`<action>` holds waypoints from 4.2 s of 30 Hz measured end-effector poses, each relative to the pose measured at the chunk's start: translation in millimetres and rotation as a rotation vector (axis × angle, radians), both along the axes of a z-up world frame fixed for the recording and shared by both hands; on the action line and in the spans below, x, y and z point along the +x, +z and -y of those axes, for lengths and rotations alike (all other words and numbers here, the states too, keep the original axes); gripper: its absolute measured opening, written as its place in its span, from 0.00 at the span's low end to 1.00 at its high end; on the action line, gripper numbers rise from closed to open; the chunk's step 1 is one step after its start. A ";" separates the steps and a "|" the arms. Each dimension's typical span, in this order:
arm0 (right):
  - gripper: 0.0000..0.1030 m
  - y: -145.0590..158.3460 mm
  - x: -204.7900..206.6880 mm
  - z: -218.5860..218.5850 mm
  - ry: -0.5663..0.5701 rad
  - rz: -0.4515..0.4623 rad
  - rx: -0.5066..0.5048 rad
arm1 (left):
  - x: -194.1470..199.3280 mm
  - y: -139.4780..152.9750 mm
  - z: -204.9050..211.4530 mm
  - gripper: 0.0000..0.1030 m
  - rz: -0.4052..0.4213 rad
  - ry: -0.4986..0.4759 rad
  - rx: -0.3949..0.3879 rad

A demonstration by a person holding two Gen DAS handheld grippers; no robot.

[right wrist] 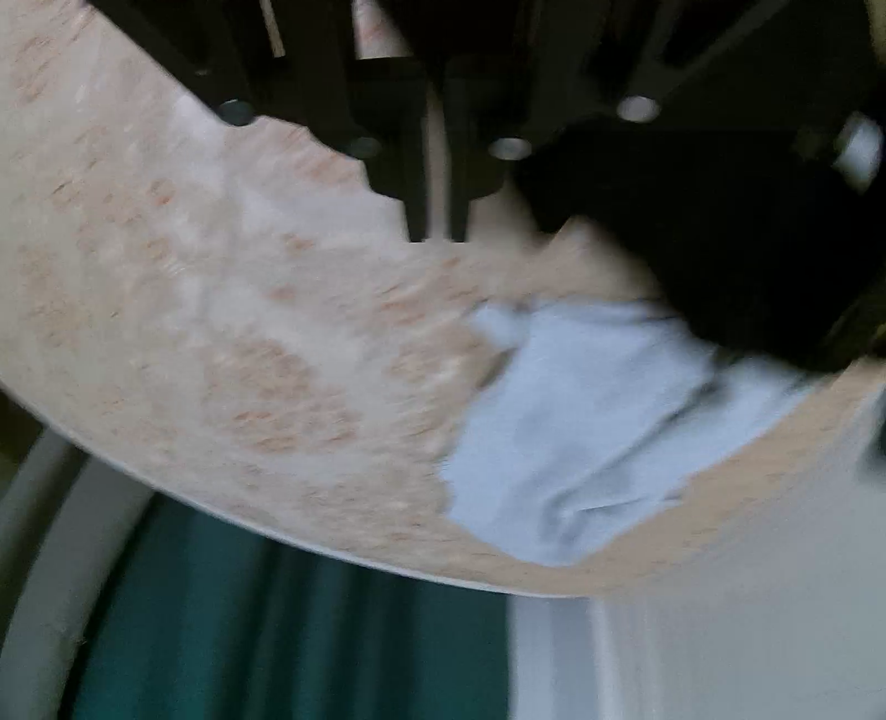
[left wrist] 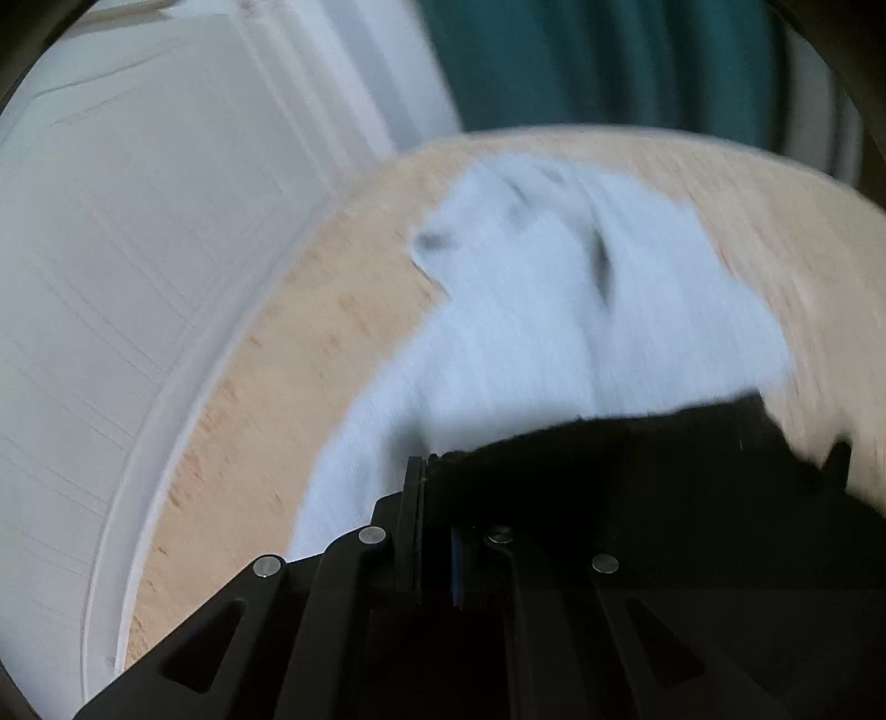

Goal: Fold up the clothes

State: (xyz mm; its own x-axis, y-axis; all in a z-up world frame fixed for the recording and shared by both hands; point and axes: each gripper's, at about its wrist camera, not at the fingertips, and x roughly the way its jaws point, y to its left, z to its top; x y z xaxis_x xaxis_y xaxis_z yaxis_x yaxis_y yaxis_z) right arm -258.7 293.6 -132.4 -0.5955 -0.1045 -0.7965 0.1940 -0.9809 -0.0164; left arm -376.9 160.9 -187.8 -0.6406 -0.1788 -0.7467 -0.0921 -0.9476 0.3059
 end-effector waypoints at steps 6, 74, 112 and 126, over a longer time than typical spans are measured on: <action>0.71 -54.9 106.5 47.5 0.251 0.287 -0.203 | -9.7 -11.0 48.9 0.32 0.266 0.066 0.123; 0.01 -77.2 352.4 69.7 -0.106 0.687 -0.688 | 334.5 -59.1 267.3 0.00 0.668 0.470 0.684; 0.06 -58.2 352.2 50.8 -0.208 0.698 -1.080 | 352.2 19.7 316.0 0.07 0.485 0.429 0.823; 0.03 -13.1 452.3 20.7 -0.176 0.772 -1.118 | 422.5 45.9 325.7 0.07 0.570 0.412 0.820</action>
